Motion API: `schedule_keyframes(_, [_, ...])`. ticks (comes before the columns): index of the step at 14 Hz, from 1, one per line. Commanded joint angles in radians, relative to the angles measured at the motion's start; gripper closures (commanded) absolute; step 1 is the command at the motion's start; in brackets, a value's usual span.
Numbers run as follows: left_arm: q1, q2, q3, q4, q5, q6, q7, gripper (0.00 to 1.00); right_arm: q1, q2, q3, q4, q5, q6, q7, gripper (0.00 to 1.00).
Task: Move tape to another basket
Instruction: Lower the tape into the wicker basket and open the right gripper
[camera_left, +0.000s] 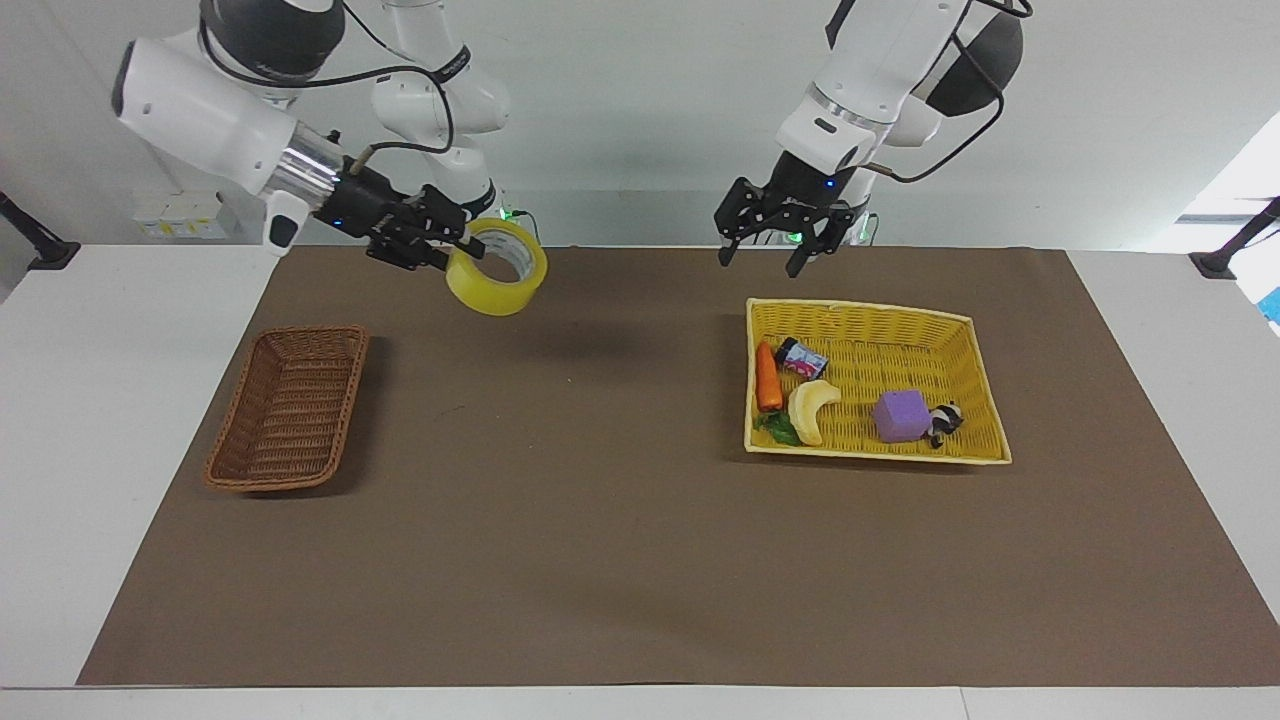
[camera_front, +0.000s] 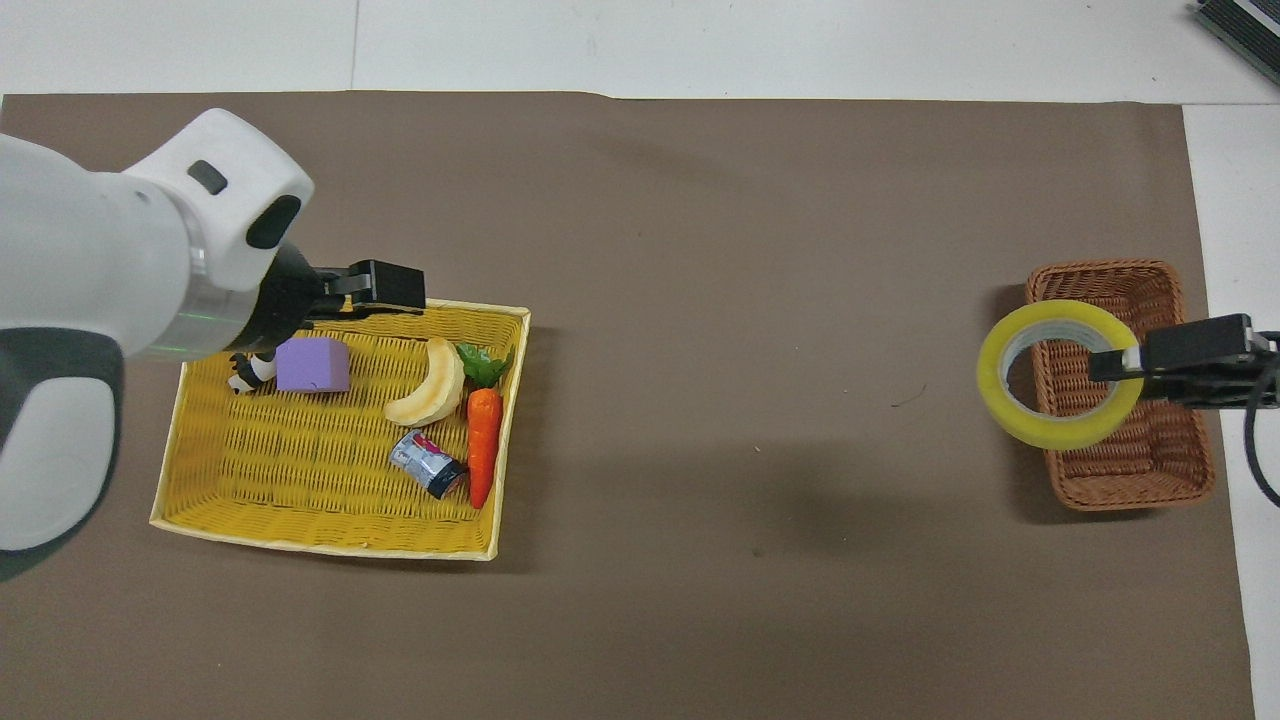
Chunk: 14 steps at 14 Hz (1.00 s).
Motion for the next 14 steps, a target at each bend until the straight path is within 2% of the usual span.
schedule_keyframes(1, [0.058,-0.017,-0.005,-0.010,0.089,-0.039,0.083,0.00,-0.033,-0.014,0.011,0.008,-0.075,0.004,-0.017,1.00])
schedule_keyframes(2, [0.072,-0.017,-0.001,-0.010,0.117,-0.054,0.129,0.00,-0.043,-0.011,0.012,0.009,-0.128,0.021,-0.015,1.00])
schedule_keyframes(4, [0.119,-0.017,0.021,0.010,0.133,-0.122,0.195,0.00,-0.075,0.030,0.011,0.006,-0.147,0.038,-0.029,1.00])
schedule_keyframes(7, [0.191,-0.016,0.032,0.076,0.137,-0.205,0.359,0.00,-0.167,0.163,0.011,0.008,-0.167,0.052,-0.291,1.00])
schedule_keyframes(11, [0.216,-0.008,0.036,0.116,0.177,-0.217,0.355,0.00,-0.191,0.269,0.011,0.008,-0.205,0.122,-0.431,1.00])
schedule_keyframes(14, [0.234,-0.017,0.041,0.134,0.199,-0.294,0.430,0.00,-0.237,0.325,0.011,0.008,-0.209,0.144,-0.551,1.00])
